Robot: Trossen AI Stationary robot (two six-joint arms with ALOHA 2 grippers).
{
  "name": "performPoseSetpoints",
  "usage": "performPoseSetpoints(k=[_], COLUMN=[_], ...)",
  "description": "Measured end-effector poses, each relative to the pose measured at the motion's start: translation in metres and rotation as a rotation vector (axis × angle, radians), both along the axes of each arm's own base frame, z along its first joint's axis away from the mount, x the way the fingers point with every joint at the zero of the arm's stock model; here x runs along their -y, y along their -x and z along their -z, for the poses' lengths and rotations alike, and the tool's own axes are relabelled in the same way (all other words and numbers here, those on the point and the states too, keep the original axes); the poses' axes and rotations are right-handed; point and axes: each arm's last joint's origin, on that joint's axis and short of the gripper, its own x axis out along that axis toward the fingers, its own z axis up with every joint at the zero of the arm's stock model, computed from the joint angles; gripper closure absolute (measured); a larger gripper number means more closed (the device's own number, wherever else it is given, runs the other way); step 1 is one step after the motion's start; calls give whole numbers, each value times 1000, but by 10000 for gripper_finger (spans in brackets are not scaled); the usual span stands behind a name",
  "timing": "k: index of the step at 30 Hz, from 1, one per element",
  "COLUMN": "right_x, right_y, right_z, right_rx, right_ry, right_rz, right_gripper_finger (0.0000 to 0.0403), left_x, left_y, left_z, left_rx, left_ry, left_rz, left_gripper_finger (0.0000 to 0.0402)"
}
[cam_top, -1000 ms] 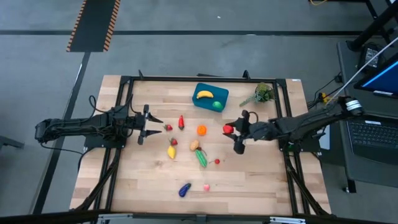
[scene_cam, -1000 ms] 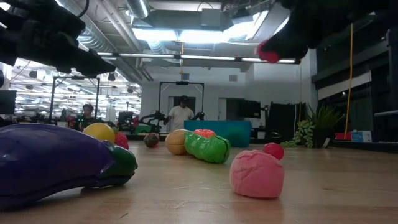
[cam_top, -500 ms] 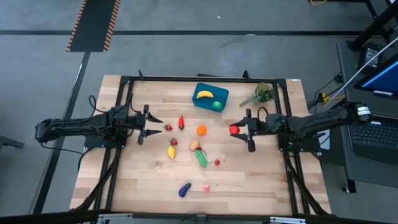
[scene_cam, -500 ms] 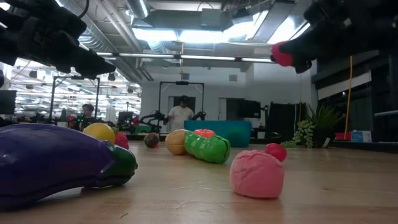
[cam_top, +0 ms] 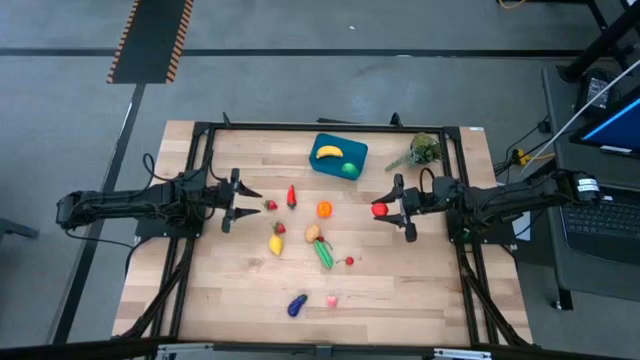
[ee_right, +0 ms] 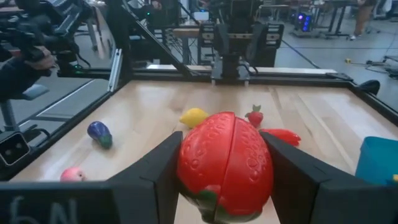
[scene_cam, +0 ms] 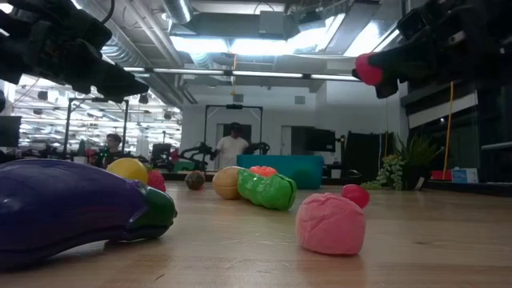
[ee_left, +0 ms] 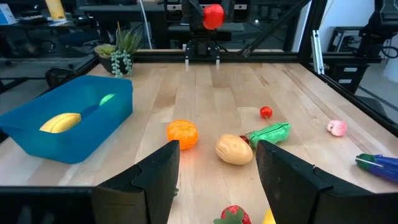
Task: Pick and placing Produce into tupperware
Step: Put the bottom red strawberry into the blue bin
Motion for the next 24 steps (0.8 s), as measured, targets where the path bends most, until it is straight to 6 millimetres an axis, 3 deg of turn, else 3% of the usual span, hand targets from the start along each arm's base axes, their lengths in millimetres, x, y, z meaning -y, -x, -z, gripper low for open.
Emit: performPoseSetpoints(k=[10, 24], right_x=[1, 12], right_y=[0, 0], right_z=[0, 1], right_rx=[3, -5], right_ry=[-10, 22], right_rz=[9, 385], right_gripper_finger=[212, 212], left_x=[0, -1], left_y=[0, 0], left_z=[0, 0], left_rx=[0, -2], left_ry=[-1, -9], left_rz=[-5, -42], left_gripper_finger=[195, 195])
